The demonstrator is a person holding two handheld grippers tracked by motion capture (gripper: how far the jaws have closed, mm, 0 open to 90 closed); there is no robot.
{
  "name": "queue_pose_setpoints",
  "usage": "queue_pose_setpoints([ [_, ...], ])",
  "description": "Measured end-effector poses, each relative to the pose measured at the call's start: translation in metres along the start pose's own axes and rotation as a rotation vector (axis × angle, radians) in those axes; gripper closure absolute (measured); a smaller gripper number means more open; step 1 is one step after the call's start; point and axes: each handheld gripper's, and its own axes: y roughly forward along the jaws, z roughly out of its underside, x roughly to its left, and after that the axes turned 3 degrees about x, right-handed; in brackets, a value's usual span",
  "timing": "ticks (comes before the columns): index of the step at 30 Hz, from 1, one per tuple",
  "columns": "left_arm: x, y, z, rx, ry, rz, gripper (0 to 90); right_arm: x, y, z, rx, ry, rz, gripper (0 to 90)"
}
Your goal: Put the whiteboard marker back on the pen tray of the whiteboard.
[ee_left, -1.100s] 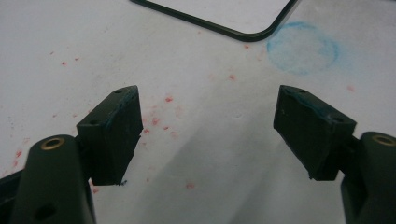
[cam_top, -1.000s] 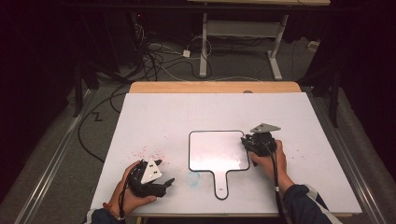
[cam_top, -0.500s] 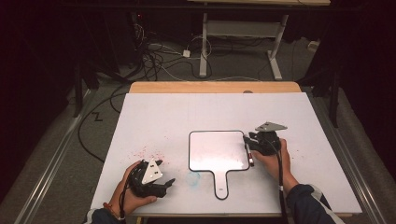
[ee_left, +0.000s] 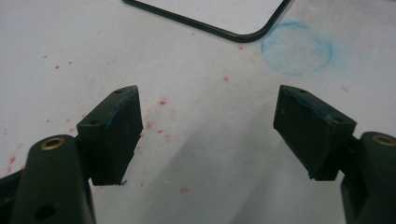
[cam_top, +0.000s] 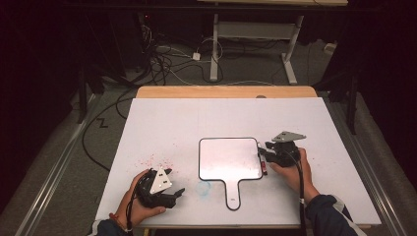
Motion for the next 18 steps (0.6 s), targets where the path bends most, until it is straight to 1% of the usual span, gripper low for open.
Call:
queue_pose_setpoints([
  [2, 0.001, 0.000, 0.000, -0.003, -0.004, 0.004, 22.7, -0.002, -0.004, -0.001, -0.020, 0.013, -0.008, 58.3],
  [4, 0.001, 0.000, 0.000, -0.001, -0.002, 0.002, 22.7, -0.002, -0.009, -0.002, -0.030, 0.008, 0.006, 55.7],
  [6, 0.001, 0.000, 0.000, -0.004, -0.004, 0.000, 22.7, -0.003, -0.018, -0.003, -0.065, -0.006, -0.005, 54.8],
  [7, 0.001, -0.001, 0.000, -0.008, -0.007, -0.001, 22.7, -0.003, -0.021, -0.004, -0.076, -0.016, -0.003, 53.1],
  [8, 0.001, -0.001, 0.000, -0.010, -0.009, -0.004, 22.7, -0.002, -0.028, -0.004, -0.105, -0.036, 0.004, 51.2],
  [9, 0.001, -0.001, 0.000, -0.013, -0.012, -0.006, 22.7, -0.002, -0.033, -0.004, -0.133, -0.044, -0.010, 49.7],
  [13, 0.003, -0.002, 0.000, -0.015, -0.020, -0.017, 22.7, 0.000, -0.057, -0.001, -0.215, -0.099, -0.035, 42.2],
  [14, 0.003, -0.002, 0.000, -0.016, -0.024, -0.016, 22.7, 0.000, -0.063, 0.001, -0.230, -0.118, -0.019, 40.3],
  [15, 0.003, -0.002, 0.000, -0.016, -0.026, -0.019, 22.7, 0.001, -0.068, 0.004, -0.246, -0.128, -0.012, 39.1],
  [16, 0.004, -0.002, 0.000, -0.015, -0.026, -0.026, 22.6, 0.001, -0.073, 0.007, -0.260, -0.139, -0.024, 38.9],
  [18, 0.004, -0.002, 0.000, -0.015, -0.031, -0.032, 22.3, 0.001, -0.082, 0.014, -0.276, -0.154, -0.009, 36.0],
])
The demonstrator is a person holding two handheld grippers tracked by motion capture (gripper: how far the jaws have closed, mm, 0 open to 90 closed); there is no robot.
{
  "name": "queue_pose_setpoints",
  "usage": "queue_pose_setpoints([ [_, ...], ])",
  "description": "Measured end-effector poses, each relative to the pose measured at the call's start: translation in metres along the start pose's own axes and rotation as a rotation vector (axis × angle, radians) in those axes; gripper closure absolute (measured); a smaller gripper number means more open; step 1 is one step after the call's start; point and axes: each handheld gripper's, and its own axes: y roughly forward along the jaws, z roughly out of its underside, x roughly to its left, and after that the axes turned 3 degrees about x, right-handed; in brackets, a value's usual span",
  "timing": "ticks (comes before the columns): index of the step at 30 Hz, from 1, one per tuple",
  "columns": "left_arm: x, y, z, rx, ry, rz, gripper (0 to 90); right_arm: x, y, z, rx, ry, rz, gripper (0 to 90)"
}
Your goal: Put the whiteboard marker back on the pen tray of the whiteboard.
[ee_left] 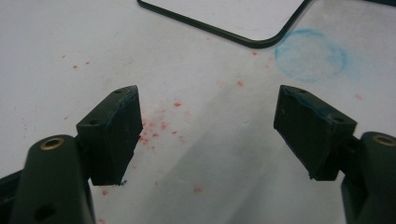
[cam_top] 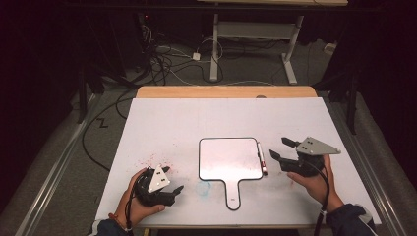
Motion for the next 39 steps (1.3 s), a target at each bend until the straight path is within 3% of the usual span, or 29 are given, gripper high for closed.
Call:
queue_pose_setpoints([
  [3, 0.001, 0.000, -0.001, -0.001, -0.004, -0.015, 21.7, 0.001, -0.014, 0.008, -0.018, -0.027, 0.013, 33.7],
  [7, 0.001, -0.001, 0.000, -0.005, -0.011, -0.029, 20.9, 0.000, -0.029, 0.023, -0.028, -0.018, 0.026, 31.3],
  [11, 0.000, -0.002, 0.000, -0.018, -0.014, -0.032, 20.2, 0.003, -0.035, 0.041, 0.006, 0.004, 0.041, 26.8],
  [13, 0.000, -0.003, 0.001, -0.019, 0.001, -0.044, 20.2, 0.006, -0.037, 0.049, 0.043, -0.019, 0.077, 26.4],
  [15, 0.000, -0.003, 0.003, -0.013, -0.009, -0.034, 20.2, 0.007, -0.040, 0.052, 0.037, -0.008, 0.066, 24.8],
  [21, 0.002, -0.005, 0.003, -0.026, -0.003, -0.044, 19.3, 0.007, -0.042, 0.052, 0.014, 0.024, 0.083, 23.4],
  [27, 0.001, -0.002, 0.002, -0.015, 0.007, -0.050, 19.3, 0.007, -0.039, 0.055, 0.027, 0.022, 0.071, 23.9],
  [33, 0.002, 0.000, 0.001, -0.007, 0.006, -0.051, 19.2, 0.007, -0.039, 0.055, 0.028, 0.017, 0.098, 24.2],
  [39, 0.003, 0.003, 0.000, -0.004, 0.002, -0.050, 19.2, 0.010, -0.038, 0.054, 0.034, 0.003, 0.096, 24.2],
])
